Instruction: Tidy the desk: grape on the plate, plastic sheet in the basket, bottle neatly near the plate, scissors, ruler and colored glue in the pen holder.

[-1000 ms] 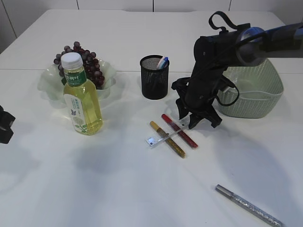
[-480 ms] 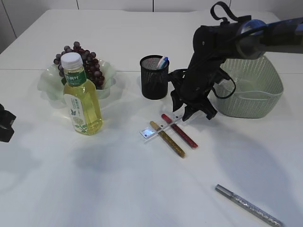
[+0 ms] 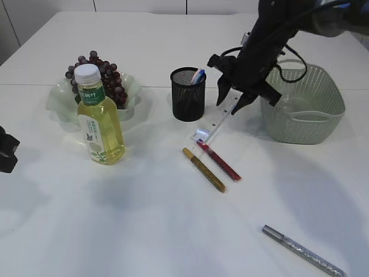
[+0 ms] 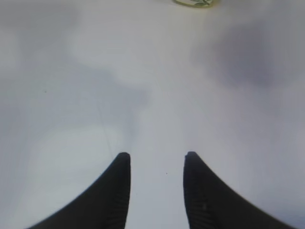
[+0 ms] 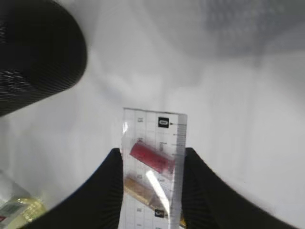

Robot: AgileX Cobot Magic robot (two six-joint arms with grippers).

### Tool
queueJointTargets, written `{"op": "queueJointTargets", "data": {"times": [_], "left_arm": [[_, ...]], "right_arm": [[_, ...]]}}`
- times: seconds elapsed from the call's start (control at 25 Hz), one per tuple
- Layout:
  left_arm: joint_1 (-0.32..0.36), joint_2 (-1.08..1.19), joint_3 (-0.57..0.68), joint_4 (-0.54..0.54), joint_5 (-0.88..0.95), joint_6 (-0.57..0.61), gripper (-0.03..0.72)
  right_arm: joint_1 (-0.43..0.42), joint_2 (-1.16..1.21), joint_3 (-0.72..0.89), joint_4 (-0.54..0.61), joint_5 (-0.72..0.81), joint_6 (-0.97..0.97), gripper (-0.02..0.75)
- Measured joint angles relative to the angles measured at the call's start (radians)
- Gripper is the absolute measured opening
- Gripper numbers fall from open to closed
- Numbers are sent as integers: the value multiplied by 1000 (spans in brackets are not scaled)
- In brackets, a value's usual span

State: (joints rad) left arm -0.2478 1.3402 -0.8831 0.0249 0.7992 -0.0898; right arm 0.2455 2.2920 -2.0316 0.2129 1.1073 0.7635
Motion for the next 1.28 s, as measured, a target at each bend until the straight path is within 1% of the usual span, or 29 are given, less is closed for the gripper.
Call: {"op": "queueJointTargets", "data": {"times": [0.12,0.24,0.36,0.44,0.56,0.64,0.76,0.96,1.04,1.2,1.28], "left_arm": [[0,0,0,0,0,0,271],[0,0,0,-2,0,0,271],[0,0,0,-9,0,0,271],[0,0,0,-18,0,0,271],[0,0,0,-31,0,0,271],[0,0,0,-34,0,0,271],[0,0,0,-48,5,0,270],[0,0,0,-56,13,0,270],[0,0,2,-56,14,0,270],[0,0,2,-56,14,0,270],[0,-2,2,-56,14,0,270]], "right_arm": [[-36,0,-68,67,9,-126,290],[-58,0,-130,108,7,-269,290],[-66,0,-179,147,-12,-455,290],[-66,0,-200,213,-39,-595,290],[-66,2,-218,357,-108,-773,290],[-66,2,-223,471,-179,-896,290],[-66,2,-223,612,-290,-1105,290],[-66,6,-223,811,-469,-1450,290],[-66,13,-223,931,-503,-1630,290],[-66,62,-223,1218,-527,-1944,289],[-66,97,-223,1322,-519,-2102,289]]}}
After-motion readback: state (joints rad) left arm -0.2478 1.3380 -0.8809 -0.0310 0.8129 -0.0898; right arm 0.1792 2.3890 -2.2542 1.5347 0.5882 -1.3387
